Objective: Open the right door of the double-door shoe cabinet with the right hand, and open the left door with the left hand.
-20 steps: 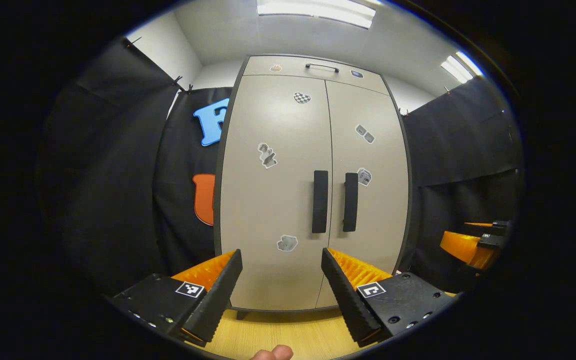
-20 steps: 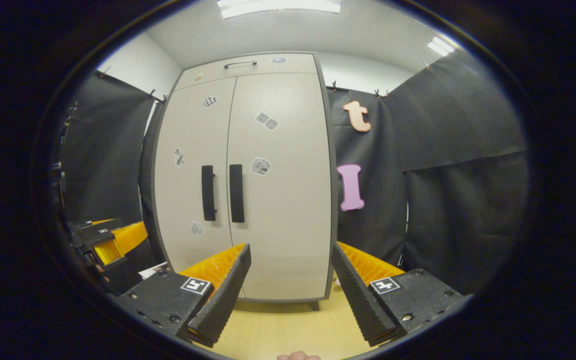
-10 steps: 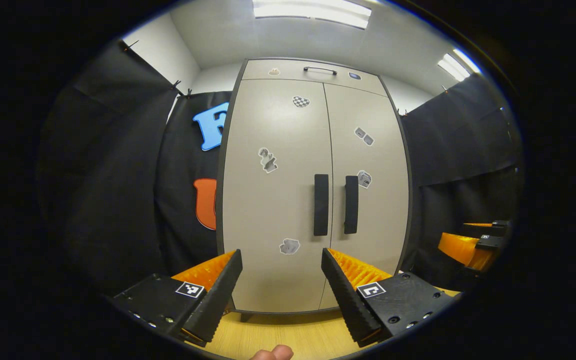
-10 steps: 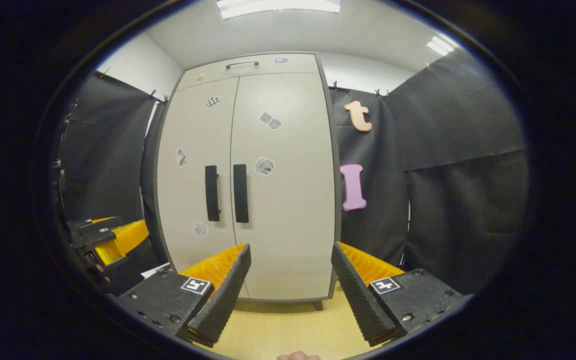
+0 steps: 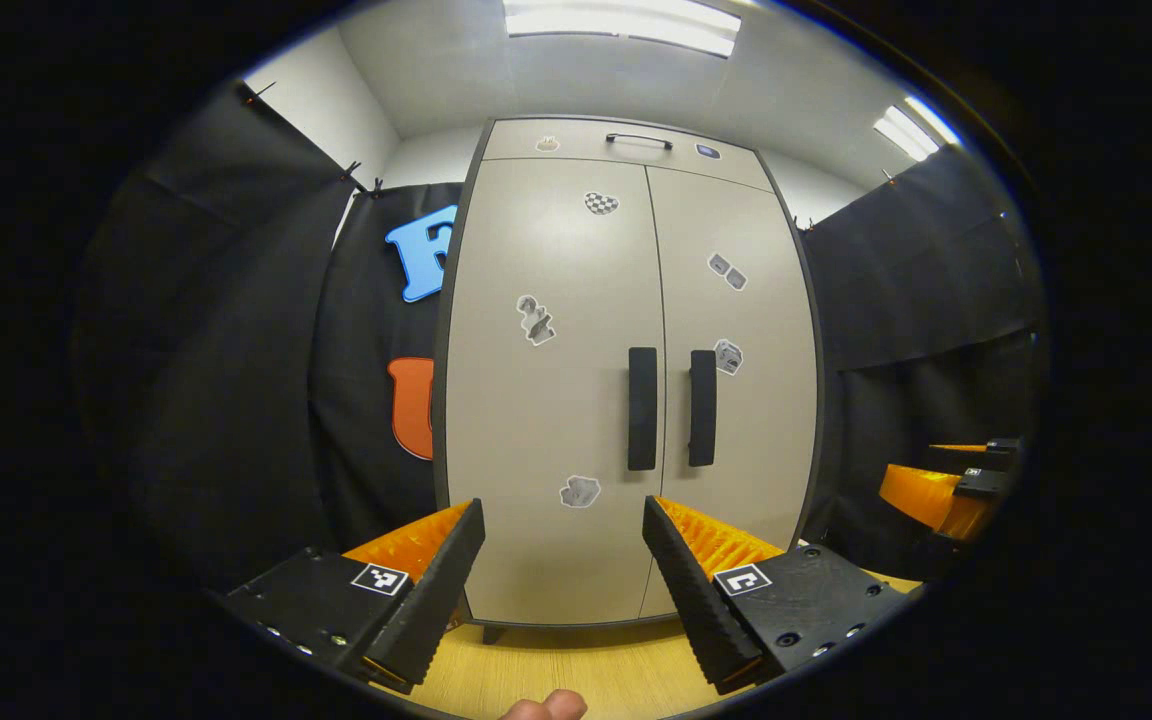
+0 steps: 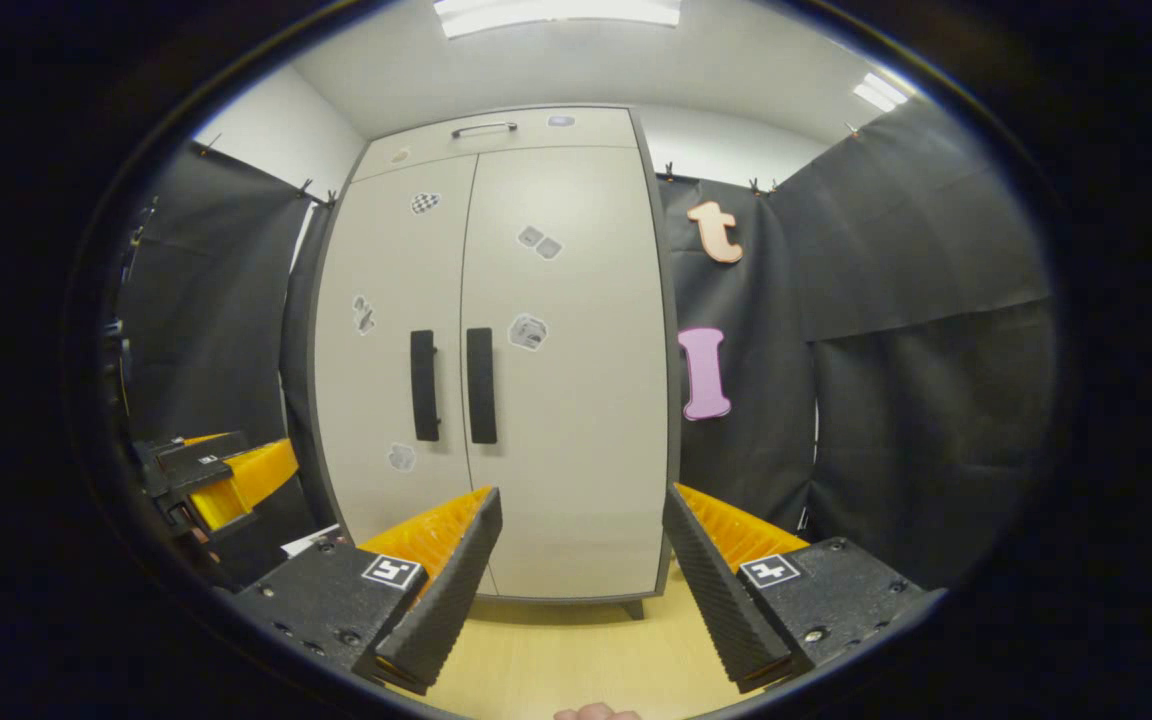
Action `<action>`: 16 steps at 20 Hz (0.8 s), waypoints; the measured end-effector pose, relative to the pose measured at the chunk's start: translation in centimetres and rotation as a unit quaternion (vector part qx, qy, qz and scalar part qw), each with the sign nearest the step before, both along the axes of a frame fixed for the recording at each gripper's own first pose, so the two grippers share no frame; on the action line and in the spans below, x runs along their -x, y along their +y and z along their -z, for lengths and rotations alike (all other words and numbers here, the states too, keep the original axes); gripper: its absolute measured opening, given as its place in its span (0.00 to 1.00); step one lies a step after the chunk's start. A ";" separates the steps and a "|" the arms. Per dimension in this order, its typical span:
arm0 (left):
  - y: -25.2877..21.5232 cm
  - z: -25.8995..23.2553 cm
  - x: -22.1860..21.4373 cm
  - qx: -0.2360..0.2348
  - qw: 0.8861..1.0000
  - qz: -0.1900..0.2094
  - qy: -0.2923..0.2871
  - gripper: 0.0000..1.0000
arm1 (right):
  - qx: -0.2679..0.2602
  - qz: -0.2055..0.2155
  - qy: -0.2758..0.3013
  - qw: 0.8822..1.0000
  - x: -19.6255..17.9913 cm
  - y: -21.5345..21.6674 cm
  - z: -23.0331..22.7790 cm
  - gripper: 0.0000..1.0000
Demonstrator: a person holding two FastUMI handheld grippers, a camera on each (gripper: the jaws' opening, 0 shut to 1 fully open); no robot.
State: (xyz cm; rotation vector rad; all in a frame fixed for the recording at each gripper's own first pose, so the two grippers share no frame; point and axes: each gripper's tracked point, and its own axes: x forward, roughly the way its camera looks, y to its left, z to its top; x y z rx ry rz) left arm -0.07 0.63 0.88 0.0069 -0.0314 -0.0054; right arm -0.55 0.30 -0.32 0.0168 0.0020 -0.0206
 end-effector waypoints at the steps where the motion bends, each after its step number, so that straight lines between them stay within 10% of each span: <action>1: 0.1 0.1 0.0 0.000 1.000 -0.001 0.001 0.95 | -0.002 0.000 0.002 1.000 0.0 0.0 0.1 1.00; 16: 1.2 2.0 2.2 -0.009 1.000 0.006 0.021 0.95 | -0.034 -0.061 -0.023 0.997 -13.3 6.6 -6.7 1.00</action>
